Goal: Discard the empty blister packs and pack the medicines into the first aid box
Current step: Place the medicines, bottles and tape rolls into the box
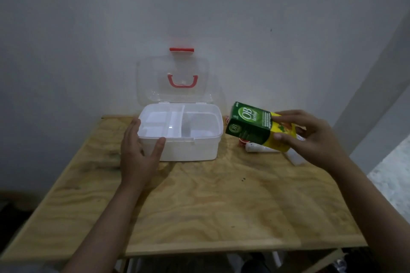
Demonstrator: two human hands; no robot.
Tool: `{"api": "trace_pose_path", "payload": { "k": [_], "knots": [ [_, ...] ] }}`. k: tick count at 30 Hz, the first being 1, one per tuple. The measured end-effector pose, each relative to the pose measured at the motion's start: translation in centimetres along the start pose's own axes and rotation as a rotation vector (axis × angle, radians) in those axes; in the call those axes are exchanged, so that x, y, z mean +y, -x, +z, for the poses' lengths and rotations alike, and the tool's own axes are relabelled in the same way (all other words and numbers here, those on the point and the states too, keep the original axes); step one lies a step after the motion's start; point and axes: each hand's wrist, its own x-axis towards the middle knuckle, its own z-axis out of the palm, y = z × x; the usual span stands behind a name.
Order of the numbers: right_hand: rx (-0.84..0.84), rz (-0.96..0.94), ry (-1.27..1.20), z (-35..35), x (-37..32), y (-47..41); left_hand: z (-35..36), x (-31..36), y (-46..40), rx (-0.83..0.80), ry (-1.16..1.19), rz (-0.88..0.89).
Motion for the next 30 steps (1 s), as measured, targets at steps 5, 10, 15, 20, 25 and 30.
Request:
{"api": "trace_pose_path", "payload": {
  "k": [5,10,15,20,25,30],
  "knots": [
    [0.033,-0.143,0.218,3.4,-3.4,-4.4,0.0,0.1,0.2,-0.003,0.023,-0.01],
    [-0.204,-0.144,0.595,7.2,-5.3,-8.5,0.0,0.3,0.1,0.004,0.025,-0.01],
    [-0.357,-0.079,0.697,11.5,-5.5,-10.8,-0.1,0.4,0.1,-0.003,0.011,-0.009],
    [-0.461,-0.031,0.678,14.7,-4.8,-12.1,-0.1,1.0,0.2,-0.009,-0.003,-0.02],
    [-0.576,0.062,0.61,16.9,-3.6,-12.6,-0.2,0.7,0.2,-0.009,-0.001,-0.007],
    [-0.649,0.136,0.613,18.1,-3.3,-12.5,0.0,0.5,0.1,-0.007,-0.001,-0.009]
  ]
}}
